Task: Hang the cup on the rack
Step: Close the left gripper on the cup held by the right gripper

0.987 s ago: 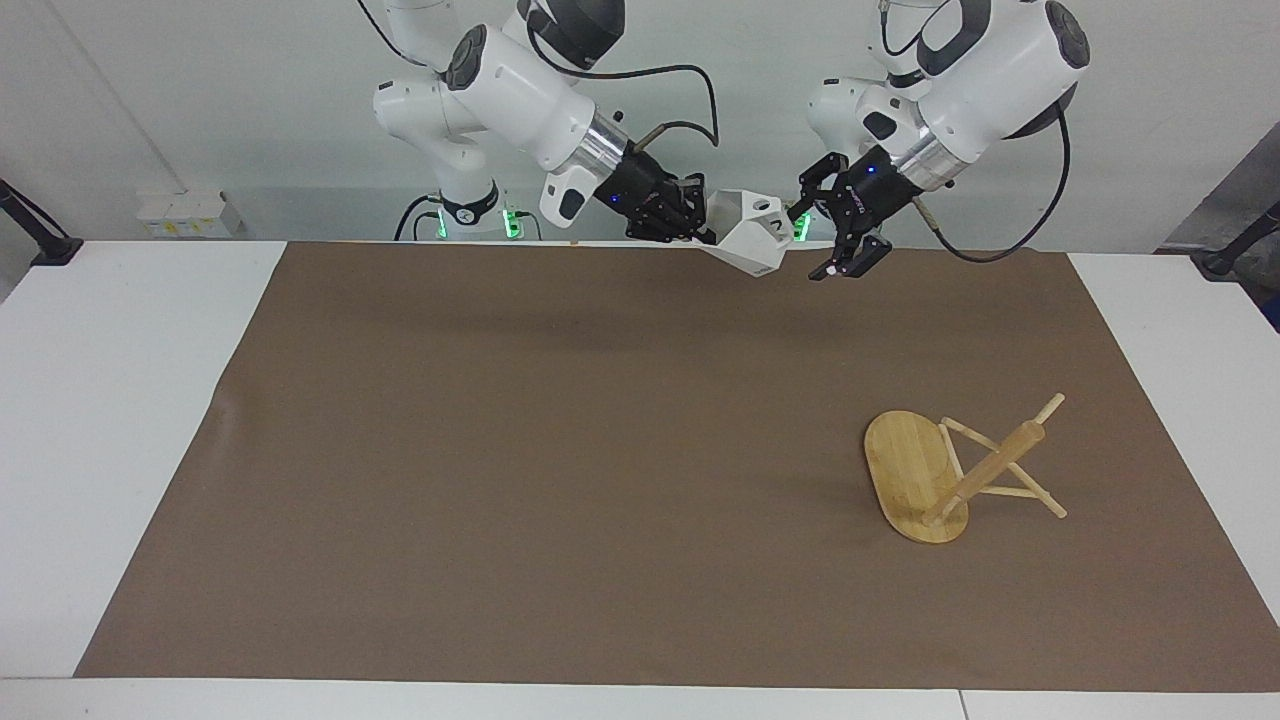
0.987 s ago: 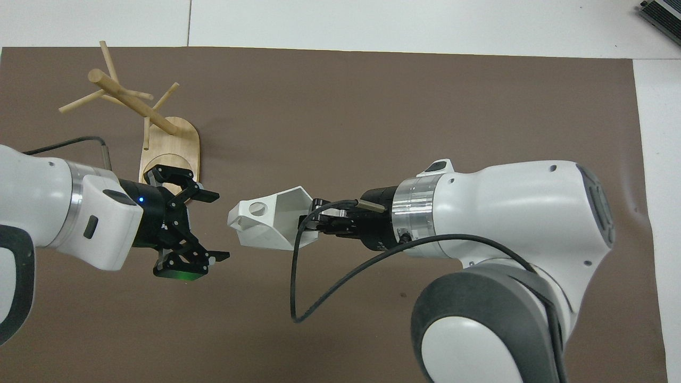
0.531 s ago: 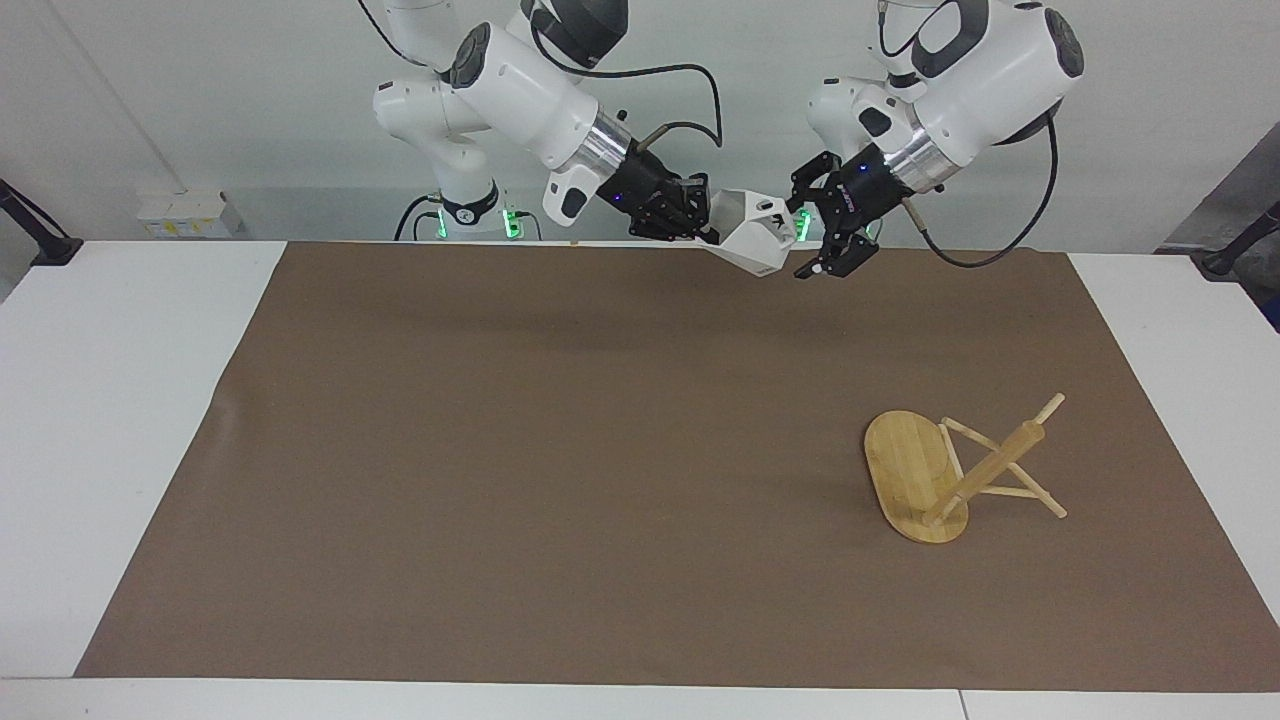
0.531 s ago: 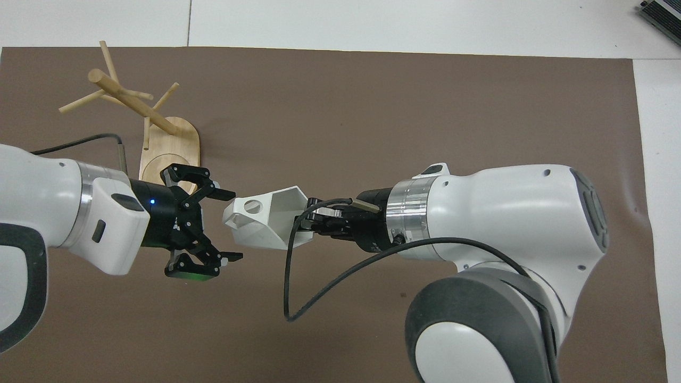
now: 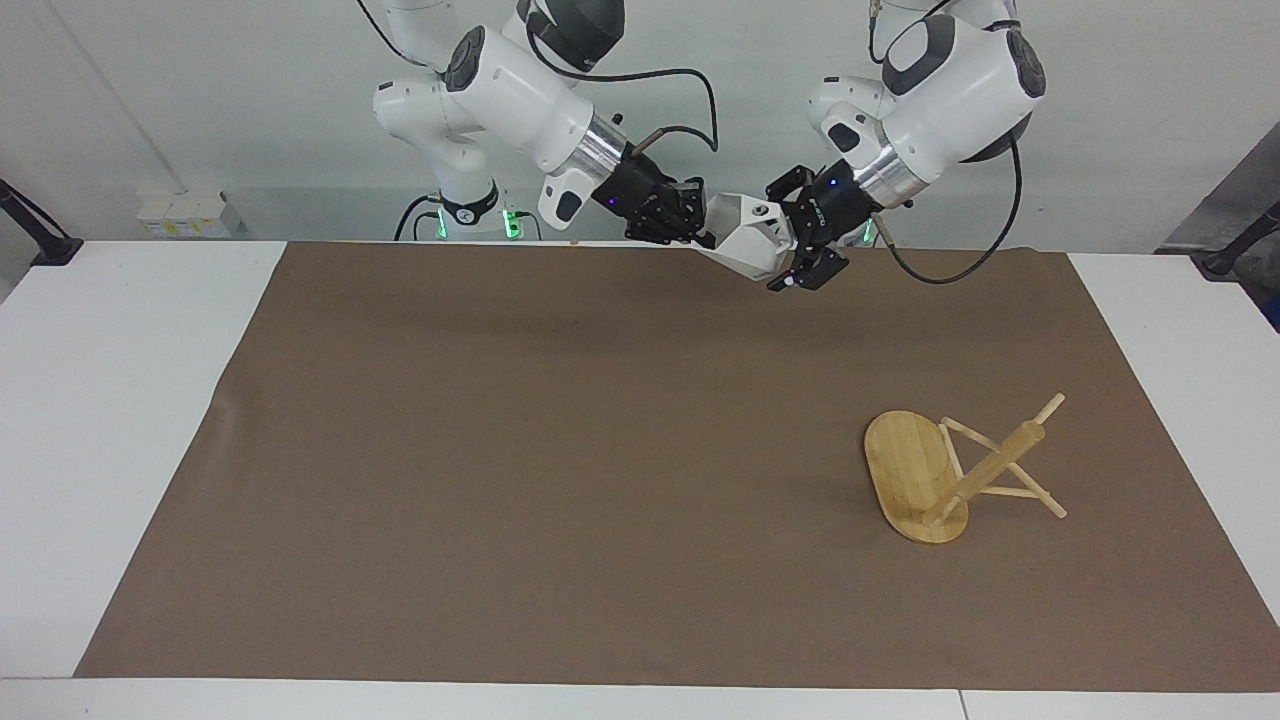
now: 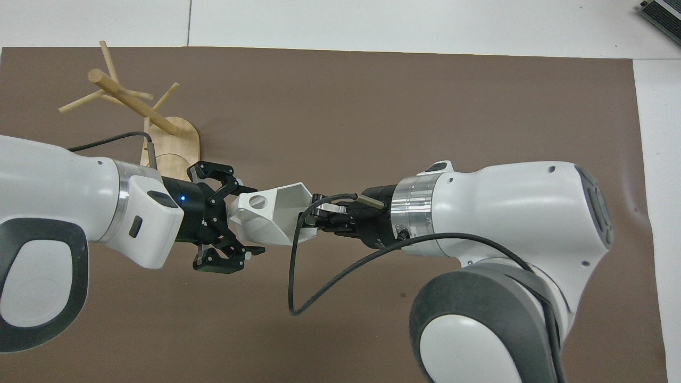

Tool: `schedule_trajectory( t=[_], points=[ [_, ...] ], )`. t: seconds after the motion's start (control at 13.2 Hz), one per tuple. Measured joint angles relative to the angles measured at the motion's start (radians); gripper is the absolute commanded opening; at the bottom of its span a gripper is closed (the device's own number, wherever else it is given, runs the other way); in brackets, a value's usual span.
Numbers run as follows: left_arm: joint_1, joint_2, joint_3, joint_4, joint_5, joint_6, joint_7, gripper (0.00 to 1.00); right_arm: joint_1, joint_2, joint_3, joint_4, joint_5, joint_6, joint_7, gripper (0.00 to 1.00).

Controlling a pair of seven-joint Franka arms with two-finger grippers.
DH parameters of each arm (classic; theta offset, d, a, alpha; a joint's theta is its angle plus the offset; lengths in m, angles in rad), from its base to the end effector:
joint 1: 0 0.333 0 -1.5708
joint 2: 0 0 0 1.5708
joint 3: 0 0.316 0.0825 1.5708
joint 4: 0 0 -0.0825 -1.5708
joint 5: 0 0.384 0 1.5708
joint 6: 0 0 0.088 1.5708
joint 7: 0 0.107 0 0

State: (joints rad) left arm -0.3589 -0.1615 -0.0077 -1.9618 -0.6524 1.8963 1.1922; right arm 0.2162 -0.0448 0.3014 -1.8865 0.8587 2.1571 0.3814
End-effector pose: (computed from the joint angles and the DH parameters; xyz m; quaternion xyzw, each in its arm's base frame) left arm 0.4737 -0.2298 0.5676 0.7349 -0.6027 0.1651 0.2635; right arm 0.4887 0.3168 0.5666 -0.9102 0.1109 0.0330 0.3976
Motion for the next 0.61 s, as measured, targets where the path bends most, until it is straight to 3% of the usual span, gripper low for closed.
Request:
schedule_trajectory(
  t=[0.08, 0.61],
  points=[
    [-0.001, 0.0, 0.0, 0.0, 0.0, 0.0, -0.012, 0.0, 0.0, 0.0, 0.0, 0.0, 0.0, 0.0, 0.0, 0.0],
    [-0.003, -0.001, 0.0, 0.0, 0.001, 0.0, -0.006, 0.0, -0.001, 0.001, -0.003, 0.001, 0.0, 0.003, -0.002, 0.0]
  ],
)
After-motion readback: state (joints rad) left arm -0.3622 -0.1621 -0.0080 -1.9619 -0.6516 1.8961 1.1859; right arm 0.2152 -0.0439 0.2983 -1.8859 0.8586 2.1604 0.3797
